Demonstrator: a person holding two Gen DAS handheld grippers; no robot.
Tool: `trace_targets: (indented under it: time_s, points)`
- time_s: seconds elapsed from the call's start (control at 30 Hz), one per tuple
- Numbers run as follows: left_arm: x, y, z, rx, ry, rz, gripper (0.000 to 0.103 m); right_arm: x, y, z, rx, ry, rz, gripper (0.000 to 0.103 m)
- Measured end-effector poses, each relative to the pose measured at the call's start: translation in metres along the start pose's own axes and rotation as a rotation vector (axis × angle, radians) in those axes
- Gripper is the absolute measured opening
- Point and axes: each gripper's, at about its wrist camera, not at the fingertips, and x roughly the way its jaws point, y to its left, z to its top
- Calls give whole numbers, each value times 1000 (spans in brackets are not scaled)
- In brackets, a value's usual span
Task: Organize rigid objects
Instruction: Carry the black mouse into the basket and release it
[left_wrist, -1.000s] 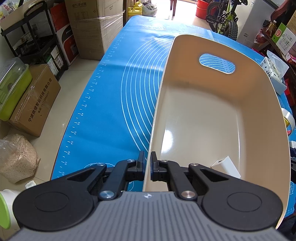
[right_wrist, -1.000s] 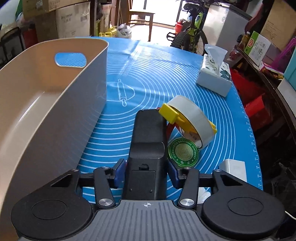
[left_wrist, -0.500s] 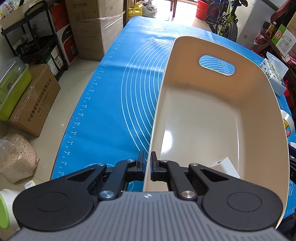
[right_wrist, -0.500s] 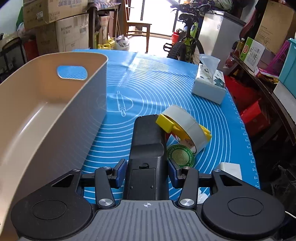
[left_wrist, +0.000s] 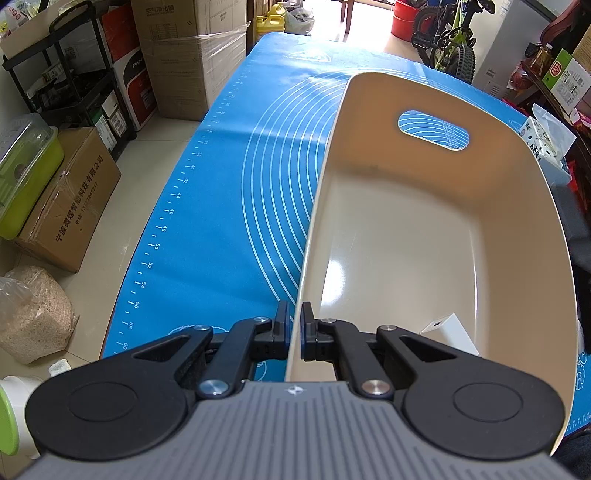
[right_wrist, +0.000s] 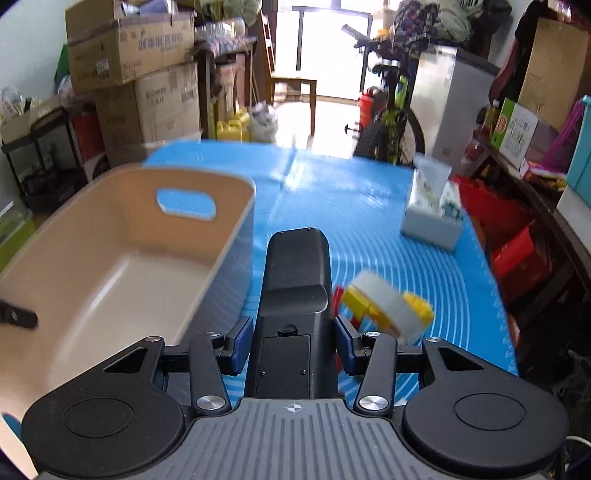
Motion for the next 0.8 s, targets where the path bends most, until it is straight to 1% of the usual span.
trace_targets:
  time_s: [0.07, 0.23, 0.4, 0.57, 0.8]
  points:
    - [0, 0, 0, -1, 0, -2, 7, -9, 1, 10, -2, -32, -4, 52]
    - [-1, 0, 0, -2, 0, -1, 7, -27, 12, 31, -17, -87, 28, 53]
    - [-1, 1, 0, -4, 2, -3, 7, -23, 44, 41, -77, -89, 75, 53]
    - [-1, 1, 1, -5, 3, -6, 6, -3, 78, 41, -129, -50, 124, 53]
    - [-2, 3, 0, -8, 1, -9, 6, 31, 120, 26, -221, 61, 155, 52]
